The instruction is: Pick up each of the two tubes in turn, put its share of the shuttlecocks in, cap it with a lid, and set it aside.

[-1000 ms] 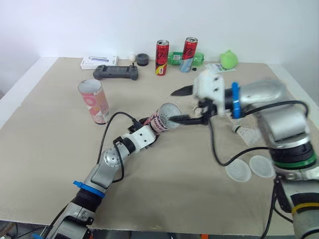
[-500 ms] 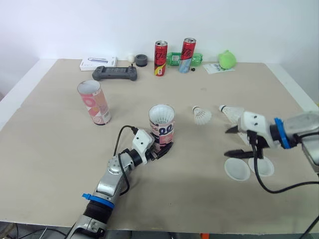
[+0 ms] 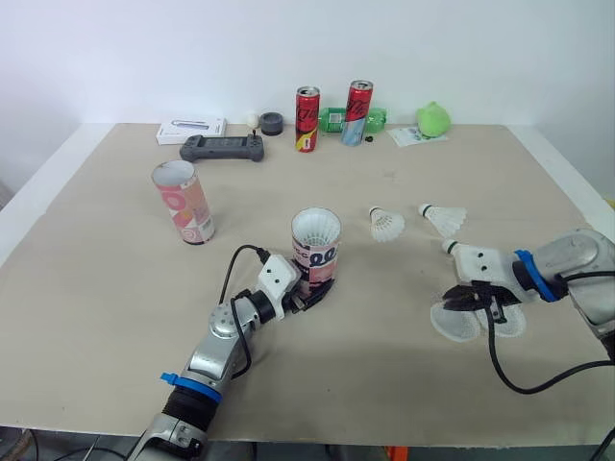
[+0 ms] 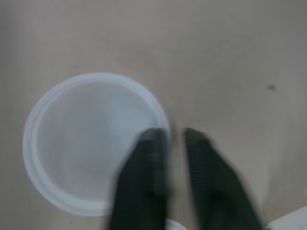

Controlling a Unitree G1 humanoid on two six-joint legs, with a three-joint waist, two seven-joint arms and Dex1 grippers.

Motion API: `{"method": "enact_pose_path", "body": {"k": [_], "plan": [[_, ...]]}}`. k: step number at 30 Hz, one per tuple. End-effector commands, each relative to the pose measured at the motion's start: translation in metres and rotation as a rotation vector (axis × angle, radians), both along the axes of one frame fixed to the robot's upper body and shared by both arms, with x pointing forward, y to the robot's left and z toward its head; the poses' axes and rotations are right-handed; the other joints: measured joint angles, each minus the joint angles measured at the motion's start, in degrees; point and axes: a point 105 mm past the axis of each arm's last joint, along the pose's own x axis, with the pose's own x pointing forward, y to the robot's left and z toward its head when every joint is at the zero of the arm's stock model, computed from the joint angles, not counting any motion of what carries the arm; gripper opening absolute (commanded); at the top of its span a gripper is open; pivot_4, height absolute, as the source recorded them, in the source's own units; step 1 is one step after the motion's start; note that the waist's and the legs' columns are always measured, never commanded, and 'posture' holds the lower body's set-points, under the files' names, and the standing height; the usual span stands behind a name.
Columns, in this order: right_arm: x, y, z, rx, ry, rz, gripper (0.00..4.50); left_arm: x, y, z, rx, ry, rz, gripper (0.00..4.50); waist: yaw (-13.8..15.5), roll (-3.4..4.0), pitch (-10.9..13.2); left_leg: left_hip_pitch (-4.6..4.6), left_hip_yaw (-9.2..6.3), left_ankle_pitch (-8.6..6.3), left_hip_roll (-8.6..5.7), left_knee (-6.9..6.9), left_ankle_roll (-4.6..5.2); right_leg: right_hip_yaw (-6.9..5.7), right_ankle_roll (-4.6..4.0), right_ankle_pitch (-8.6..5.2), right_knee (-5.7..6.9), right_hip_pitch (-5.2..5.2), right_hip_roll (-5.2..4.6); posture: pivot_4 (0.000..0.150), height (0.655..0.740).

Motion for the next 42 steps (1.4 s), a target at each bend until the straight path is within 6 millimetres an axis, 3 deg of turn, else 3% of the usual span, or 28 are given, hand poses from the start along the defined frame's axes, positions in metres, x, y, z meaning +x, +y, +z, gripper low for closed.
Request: {"method": "enact_pose_path", "body": {"k": [1, 4, 12, 16, 19, 25, 42], "plan": [[0.002, 0.001, 0.003, 0.001, 0.001, 0.009, 0.05, -0.007, 0.005, -0.034, 0.068, 0.13, 0.005, 3.18, 0.0, -0.01, 0.0, 0.02, 0.0, 0.0, 0.0, 0.01, 0.0, 0.0, 0.0, 0.0, 0.0, 0.01, 0.0, 0.15, 0.74], [0.01, 0.016, 0.027, 0.074, -0.054, 0.039, 0.05, -0.007, 0.005, -0.036, 0.082, 0.141, -0.003, 3.18, -0.2, 0.0, 0.0, 0.05, -0.01, 0.0, -0.01, 0.01, 0.0, 0.0, 0.0, 0.0, 0.0, 0.03, 0.0, 0.15, 0.74], [0.029, 0.119, 0.169, 0.325, -0.391, 0.33, 0.05, -0.002, 0.005, -0.037, 0.142, 0.14, -0.02, 3.18, -1.0, 0.18, -0.1, 0.04, -0.15, 0.08, -0.15, -0.01, 0.03, 0.09, 0.11, 0.1, 0.0, -0.03, 0.01, 0.15, 0.74], [0.026, 0.163, 0.202, 0.362, -0.471, 0.466, 0.05, 0.001, 0.003, -0.037, 0.168, 0.134, -0.023, 3.18, -0.9, 0.0, -0.1, -0.17, -0.29, 0.08, -0.2, -0.03, 0.03, 0.06, 0.02, -0.01, -0.09, 0.0, 0.02, 0.15, 0.74], [0.025, 0.18, 0.205, 0.349, -0.473, 0.533, 0.05, 0.003, 0.001, -0.035, 0.171, 0.127, -0.024, 3.18, -0.6, -0.02, -0.1, -0.3, -0.32, 0.07, -0.27, -0.02, 0.02, 0.1, 0.01, -0.01, -0.17, -0.01, -0.01, 0.15, 0.74], [0.031, 0.196, 0.19, 0.267, -0.446, 0.61, 0.05, 0.005, 0.001, -0.031, 0.173, 0.11, -0.018, 3.18, -0.2, -0.01, -0.1, -0.31, -0.33, 0.08, -0.29, -0.03, 0.03, 0.1, 0.01, 0.0, -0.16, -0.04, -0.02, 0.15, 0.74], [0.041, 0.195, 0.167, 0.073, -0.439, 0.647, 0.05, 0.004, -0.001, -0.03, 0.176, 0.095, -0.007, 3.18, 0.0, -0.02, -0.1, -0.3, -0.33, 0.08, -0.29, -0.03, 0.04, 0.11, 0.02, 0.02, -0.15, -0.04, -0.03, 0.15, 0.74]]}}
